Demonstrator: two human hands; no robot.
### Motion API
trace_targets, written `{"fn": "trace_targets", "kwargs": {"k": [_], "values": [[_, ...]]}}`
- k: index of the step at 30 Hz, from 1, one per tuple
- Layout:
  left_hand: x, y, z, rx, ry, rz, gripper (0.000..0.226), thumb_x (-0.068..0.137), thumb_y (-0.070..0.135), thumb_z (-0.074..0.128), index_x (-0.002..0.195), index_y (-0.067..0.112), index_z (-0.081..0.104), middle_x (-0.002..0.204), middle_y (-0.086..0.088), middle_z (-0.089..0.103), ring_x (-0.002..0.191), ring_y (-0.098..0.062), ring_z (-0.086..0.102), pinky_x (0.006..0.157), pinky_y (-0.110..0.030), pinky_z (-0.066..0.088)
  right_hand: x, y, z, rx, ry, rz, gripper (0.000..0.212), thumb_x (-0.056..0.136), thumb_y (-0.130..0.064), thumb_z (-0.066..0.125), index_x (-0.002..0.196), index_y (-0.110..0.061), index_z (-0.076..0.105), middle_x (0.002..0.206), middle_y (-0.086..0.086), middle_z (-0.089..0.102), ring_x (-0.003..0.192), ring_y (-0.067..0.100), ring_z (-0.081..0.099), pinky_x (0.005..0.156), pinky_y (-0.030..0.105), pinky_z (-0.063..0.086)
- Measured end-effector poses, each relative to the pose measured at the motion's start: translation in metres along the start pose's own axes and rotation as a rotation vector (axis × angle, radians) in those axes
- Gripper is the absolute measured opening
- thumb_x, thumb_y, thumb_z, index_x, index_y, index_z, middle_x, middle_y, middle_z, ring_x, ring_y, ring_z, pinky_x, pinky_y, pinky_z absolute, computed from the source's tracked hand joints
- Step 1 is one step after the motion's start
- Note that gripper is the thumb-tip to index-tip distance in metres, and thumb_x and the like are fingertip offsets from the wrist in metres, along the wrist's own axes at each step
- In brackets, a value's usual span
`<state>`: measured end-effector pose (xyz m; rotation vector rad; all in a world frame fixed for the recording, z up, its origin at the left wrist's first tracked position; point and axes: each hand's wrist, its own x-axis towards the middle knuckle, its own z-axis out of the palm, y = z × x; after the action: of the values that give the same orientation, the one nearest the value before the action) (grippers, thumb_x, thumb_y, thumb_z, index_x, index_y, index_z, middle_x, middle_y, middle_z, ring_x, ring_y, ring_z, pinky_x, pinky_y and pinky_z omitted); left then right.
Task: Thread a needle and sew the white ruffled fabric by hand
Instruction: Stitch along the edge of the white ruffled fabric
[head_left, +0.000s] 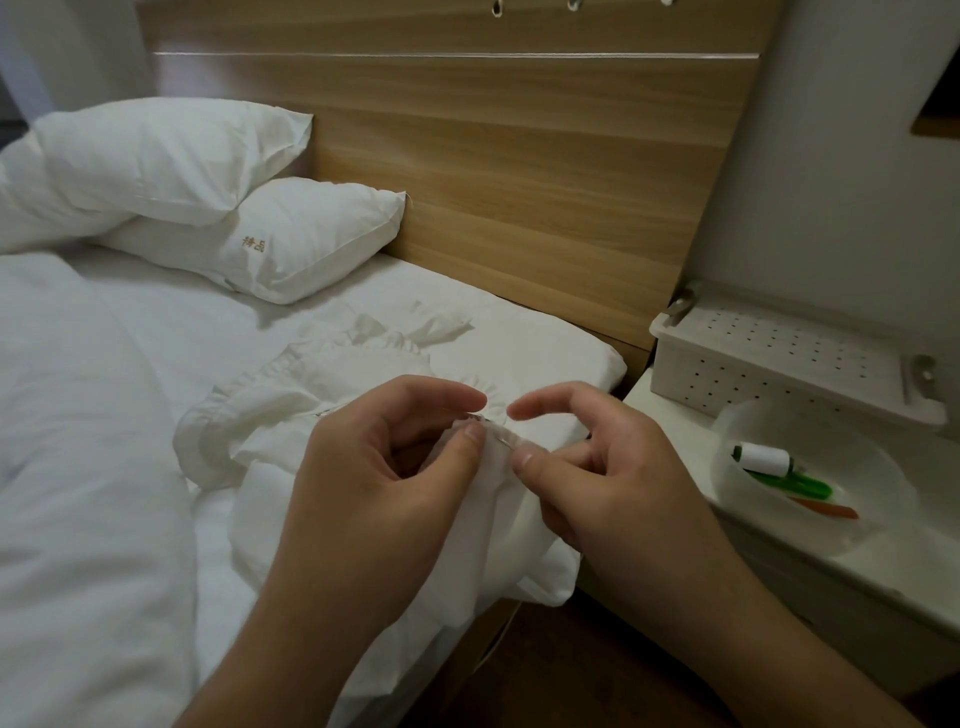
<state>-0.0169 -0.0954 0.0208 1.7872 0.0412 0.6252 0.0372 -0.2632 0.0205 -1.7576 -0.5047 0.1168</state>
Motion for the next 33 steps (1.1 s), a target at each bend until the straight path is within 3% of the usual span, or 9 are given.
{"fn": "trace_targets", "kwargs": {"k": [4, 9, 13, 18, 24, 30, 33], "values": [[-0.0002, 0.0006, -0.0001, 0.040, -0.008, 0.026, 0.022, 0.091, 0.006, 0.078, 0.104, 0.024, 0.081, 0.092, 0.015, 0.081, 0.092, -0.004, 0.078, 0.081, -0.019, 0.062, 0.0012, 0.0022, 0.0009, 0.008, -0.021, 0.011, 0.004, 0.098, -0.021, 0.066, 0.097, -0.023, 0.070, 0.048, -0.001, 0.050, 0.046, 0.009, 0.045, 0.050, 0.026, 0.040], [-0.0010, 0.0000, 0.0012, 0.086, 0.019, 0.056, 0.023, 0.088, 0.005, 0.081, 0.101, 0.024, 0.080, 0.090, 0.014, 0.081, 0.090, -0.006, 0.079, 0.080, -0.022, 0.063, 0.0018, 0.0051, 0.0016, -0.014, 0.000, 0.000, 0.009, 0.097, -0.021, 0.067, 0.088, -0.019, 0.067, 0.049, 0.001, 0.052, 0.049, 0.012, 0.046, 0.054, 0.033, 0.041], [-0.0008, -0.0020, 0.0025, 0.091, 0.059, 0.053, 0.024, 0.086, 0.005, 0.084, 0.099, 0.024, 0.079, 0.088, 0.014, 0.080, 0.088, -0.009, 0.079, 0.078, -0.026, 0.065, 0.0018, 0.0060, 0.0014, -0.024, 0.006, 0.002, 0.011, 0.096, -0.021, 0.067, 0.087, -0.015, 0.065, 0.048, 0.000, 0.054, 0.047, 0.007, 0.048, 0.055, 0.031, 0.042], [-0.0019, -0.0007, 0.0029, 0.113, 0.055, 0.067, 0.023, 0.085, 0.010, 0.085, 0.099, 0.027, 0.078, 0.088, 0.015, 0.079, 0.088, -0.010, 0.078, 0.072, -0.028, 0.065, 0.0015, 0.0059, 0.0024, -0.048, 0.021, 0.001, 0.013, 0.096, -0.021, 0.067, 0.086, -0.014, 0.065, 0.052, 0.008, 0.056, 0.049, 0.013, 0.047, 0.054, 0.033, 0.046], [-0.0032, 0.0000, 0.0053, 0.086, 0.035, 0.065, 0.024, 0.084, 0.007, 0.086, 0.097, 0.026, 0.079, 0.088, 0.013, 0.079, 0.087, -0.013, 0.078, 0.074, -0.030, 0.063, 0.0022, 0.0052, 0.0032, -0.055, 0.034, 0.003, 0.013, 0.097, -0.018, 0.067, 0.085, -0.014, 0.064, 0.048, 0.003, 0.051, 0.047, 0.015, 0.043, 0.051, 0.035, 0.042], [-0.0031, -0.0001, 0.0061, 0.048, 0.009, 0.047, 0.025, 0.084, 0.002, 0.086, 0.096, 0.023, 0.079, 0.086, 0.010, 0.079, 0.085, -0.013, 0.078, 0.072, -0.021, 0.061, 0.0026, 0.0070, 0.0034, -0.063, 0.039, 0.007, 0.013, 0.097, -0.018, 0.067, 0.086, -0.015, 0.065, 0.047, 0.001, 0.051, 0.047, 0.013, 0.044, 0.052, 0.033, 0.043], [-0.0028, 0.0007, 0.0053, 0.033, 0.003, 0.043, 0.024, 0.084, 0.003, 0.085, 0.097, 0.022, 0.079, 0.086, 0.010, 0.080, 0.085, -0.013, 0.079, 0.072, -0.022, 0.062, 0.0029, 0.0059, 0.0031, -0.019, 0.013, 0.035, 0.007, 0.099, -0.019, 0.066, 0.092, -0.020, 0.069, 0.048, 0.000, 0.049, 0.046, 0.010, 0.043, 0.051, 0.029, 0.039]]}}
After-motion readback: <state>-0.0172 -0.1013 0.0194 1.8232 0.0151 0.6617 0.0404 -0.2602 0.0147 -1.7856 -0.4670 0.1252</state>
